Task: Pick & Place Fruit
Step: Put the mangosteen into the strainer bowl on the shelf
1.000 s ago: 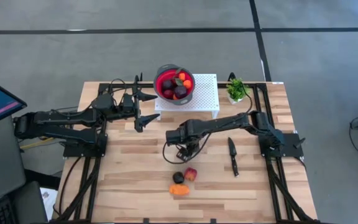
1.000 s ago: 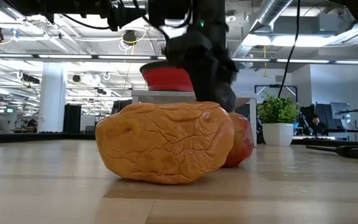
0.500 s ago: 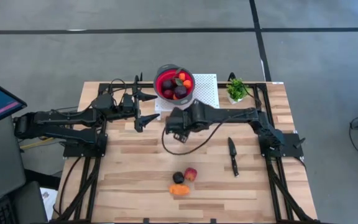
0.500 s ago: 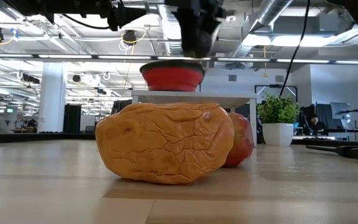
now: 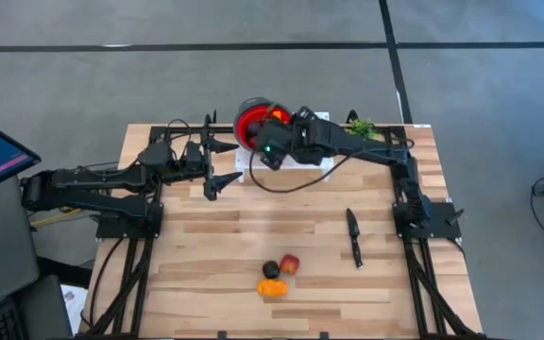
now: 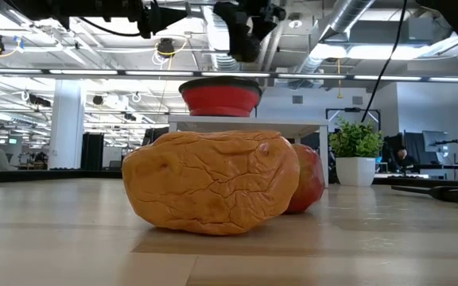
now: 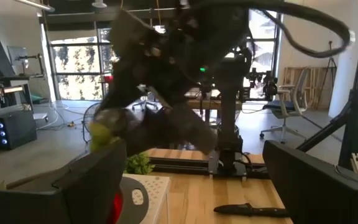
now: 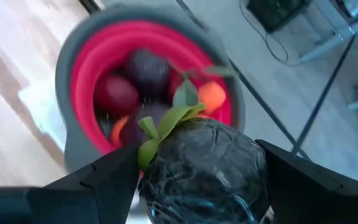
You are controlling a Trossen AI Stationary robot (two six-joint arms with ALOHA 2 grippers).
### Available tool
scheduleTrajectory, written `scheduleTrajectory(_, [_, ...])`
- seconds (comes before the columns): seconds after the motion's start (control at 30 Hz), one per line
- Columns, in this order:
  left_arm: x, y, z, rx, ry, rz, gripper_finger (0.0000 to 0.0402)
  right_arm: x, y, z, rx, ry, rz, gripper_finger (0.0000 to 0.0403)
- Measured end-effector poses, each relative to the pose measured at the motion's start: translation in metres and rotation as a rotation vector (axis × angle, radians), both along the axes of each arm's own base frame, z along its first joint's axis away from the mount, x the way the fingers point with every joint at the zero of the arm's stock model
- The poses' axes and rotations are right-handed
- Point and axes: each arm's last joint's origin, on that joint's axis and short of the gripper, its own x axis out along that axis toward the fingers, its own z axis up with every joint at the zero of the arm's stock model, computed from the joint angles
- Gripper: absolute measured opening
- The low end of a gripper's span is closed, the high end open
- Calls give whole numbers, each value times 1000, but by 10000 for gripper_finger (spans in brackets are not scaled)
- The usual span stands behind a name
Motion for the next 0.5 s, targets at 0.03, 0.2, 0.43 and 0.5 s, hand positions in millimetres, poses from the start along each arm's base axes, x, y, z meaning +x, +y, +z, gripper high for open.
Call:
scheduleTrajectory(0.03, [0, 0, 0, 0, -1, 0, 374, 2, -5, 1, 1, -11, 13, 292])
scheduleTrajectory(0.2, [0, 0, 1, 1, -6, 0, 374, 7, -28, 5, 39, -76, 72, 292])
scheduleTrajectory(0.43, [0, 0, 1, 1, -6, 0, 374, 6, -60, 7, 147, -124, 202, 292])
scheduleTrajectory(0.5, [0, 0, 1, 1, -6, 0, 374, 7, -69, 5, 183, -133, 246, 292])
